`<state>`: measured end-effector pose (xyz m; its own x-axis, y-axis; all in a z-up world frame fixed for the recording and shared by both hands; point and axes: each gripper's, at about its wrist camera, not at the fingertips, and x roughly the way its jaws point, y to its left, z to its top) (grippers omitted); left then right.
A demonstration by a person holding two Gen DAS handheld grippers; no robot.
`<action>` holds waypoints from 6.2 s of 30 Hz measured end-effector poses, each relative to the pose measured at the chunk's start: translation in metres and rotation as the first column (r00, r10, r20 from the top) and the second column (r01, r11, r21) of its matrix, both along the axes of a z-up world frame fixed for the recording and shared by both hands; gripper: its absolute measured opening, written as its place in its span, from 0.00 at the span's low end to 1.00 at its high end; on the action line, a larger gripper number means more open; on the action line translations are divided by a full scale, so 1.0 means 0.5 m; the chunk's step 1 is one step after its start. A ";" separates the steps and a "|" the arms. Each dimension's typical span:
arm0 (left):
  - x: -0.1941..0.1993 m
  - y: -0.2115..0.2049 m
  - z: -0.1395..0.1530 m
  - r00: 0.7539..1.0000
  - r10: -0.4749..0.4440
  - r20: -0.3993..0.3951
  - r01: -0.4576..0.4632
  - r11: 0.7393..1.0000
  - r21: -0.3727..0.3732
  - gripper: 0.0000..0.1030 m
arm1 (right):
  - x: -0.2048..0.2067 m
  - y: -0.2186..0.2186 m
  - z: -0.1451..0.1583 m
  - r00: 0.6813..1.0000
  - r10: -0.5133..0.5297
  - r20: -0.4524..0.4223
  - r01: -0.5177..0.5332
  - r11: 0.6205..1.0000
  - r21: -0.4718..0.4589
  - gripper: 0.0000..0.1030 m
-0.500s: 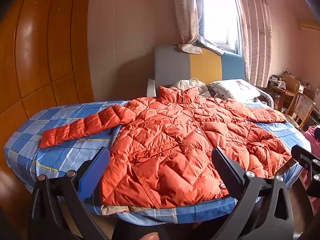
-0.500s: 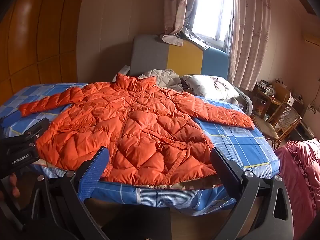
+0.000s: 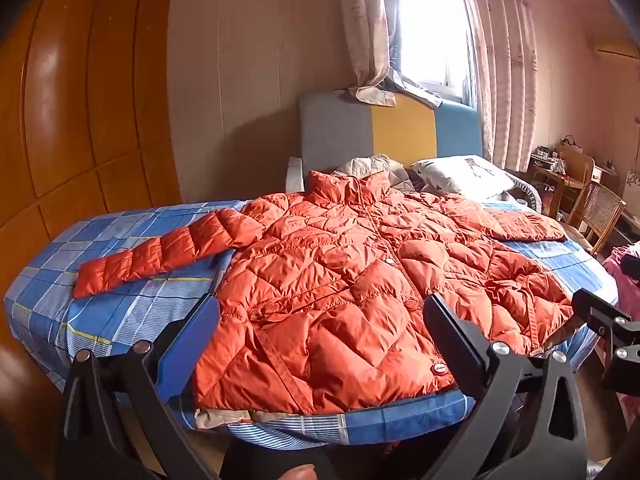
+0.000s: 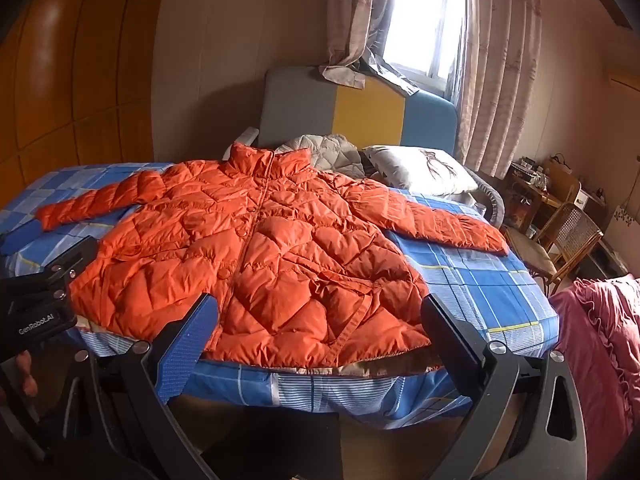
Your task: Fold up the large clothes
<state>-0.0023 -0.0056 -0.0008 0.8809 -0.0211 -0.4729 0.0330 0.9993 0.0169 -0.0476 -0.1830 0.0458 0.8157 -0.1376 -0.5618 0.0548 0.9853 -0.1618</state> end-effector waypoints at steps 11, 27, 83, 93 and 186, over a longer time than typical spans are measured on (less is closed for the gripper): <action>0.001 0.011 -0.005 1.000 0.002 -0.003 -0.002 1.000 0.005 0.98 | 0.008 -0.002 -0.011 1.000 -0.010 -0.013 0.010 1.000 0.002 0.97; 0.008 0.003 -0.005 1.000 0.004 -0.013 -0.004 1.000 -0.002 0.98 | 0.014 -0.015 -0.017 0.999 -0.033 -0.015 0.033 0.999 0.007 0.97; 0.052 0.029 -0.060 0.990 -0.016 -0.142 0.007 0.998 -0.062 0.98 | 0.047 -0.073 -0.065 0.992 -0.094 -0.089 0.099 0.993 0.057 0.97; 0.178 0.038 -0.090 0.970 -0.036 -0.242 0.011 0.994 -0.105 0.98 | 0.164 -0.204 -0.097 0.954 -0.246 -0.173 0.264 0.960 0.091 0.97; 0.535 0.247 -0.229 0.906 0.181 -0.384 -0.253 0.956 -0.147 0.98 | 0.898 0.102 -0.112 0.950 0.105 -0.293 -0.041 0.976 0.216 0.09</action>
